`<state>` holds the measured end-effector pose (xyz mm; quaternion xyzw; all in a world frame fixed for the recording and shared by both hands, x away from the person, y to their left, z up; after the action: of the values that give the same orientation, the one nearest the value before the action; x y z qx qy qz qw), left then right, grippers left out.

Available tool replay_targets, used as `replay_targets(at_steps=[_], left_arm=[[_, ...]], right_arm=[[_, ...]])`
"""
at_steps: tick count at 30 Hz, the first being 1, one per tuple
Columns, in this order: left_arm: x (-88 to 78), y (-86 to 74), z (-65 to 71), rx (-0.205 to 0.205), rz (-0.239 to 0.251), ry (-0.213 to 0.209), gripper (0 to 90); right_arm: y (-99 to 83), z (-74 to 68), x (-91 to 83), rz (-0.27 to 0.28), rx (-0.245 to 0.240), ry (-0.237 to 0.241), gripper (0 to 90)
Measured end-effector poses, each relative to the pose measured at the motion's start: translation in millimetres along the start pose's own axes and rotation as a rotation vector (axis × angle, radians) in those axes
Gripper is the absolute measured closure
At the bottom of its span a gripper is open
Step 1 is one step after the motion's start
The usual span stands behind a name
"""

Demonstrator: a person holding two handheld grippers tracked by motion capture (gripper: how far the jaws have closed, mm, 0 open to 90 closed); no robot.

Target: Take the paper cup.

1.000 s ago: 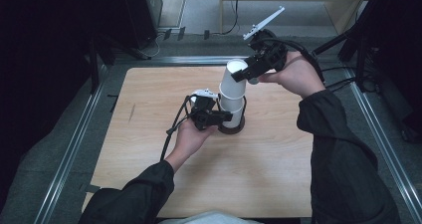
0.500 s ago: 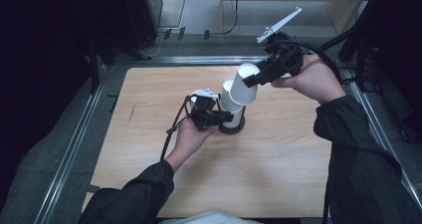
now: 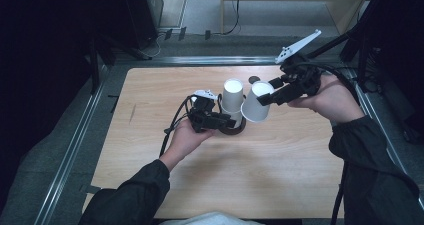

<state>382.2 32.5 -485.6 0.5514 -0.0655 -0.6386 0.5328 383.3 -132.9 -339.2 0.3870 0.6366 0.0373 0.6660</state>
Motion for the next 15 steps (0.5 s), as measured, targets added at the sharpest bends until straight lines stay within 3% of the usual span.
replay_targets(at_steps=[2, 7, 8, 15], left_arm=[[-3.0, -1.8, 2.8, 0.029, -0.018, 0.014, 51.6], [-12.7, -5.9, 7.8, 0.052, -0.022, -0.029, 46.5], [-16.9, -8.6, 9.3, 0.077, -0.021, -0.042, 44.9], [-23.9, -21.4, 12.3, 0.119, -0.055, -0.066, 40.0]], right_arm=[[-3.9, -2.5, 3.2, -0.003, -0.002, 0.008, 36.7], [-13.5, -9.1, 12.3, -0.009, -0.007, 0.027, 36.6], [-18.9, -11.1, 16.7, -0.01, -0.009, 0.038, 36.6], [-35.0, -17.0, 30.1, -0.004, -0.002, 0.071, 36.6]])
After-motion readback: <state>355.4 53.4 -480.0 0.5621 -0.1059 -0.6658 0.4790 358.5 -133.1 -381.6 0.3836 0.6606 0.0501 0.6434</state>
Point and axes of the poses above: each handheld gripper's, and its own axes: x roughly forward along the jaws, y roughly out of its top, z roughly to its right, the point moved 7 cm from there along x, roughly forward along the jaws, and after that the axes turned 5 degrees about -z, right-handed, at the moved point
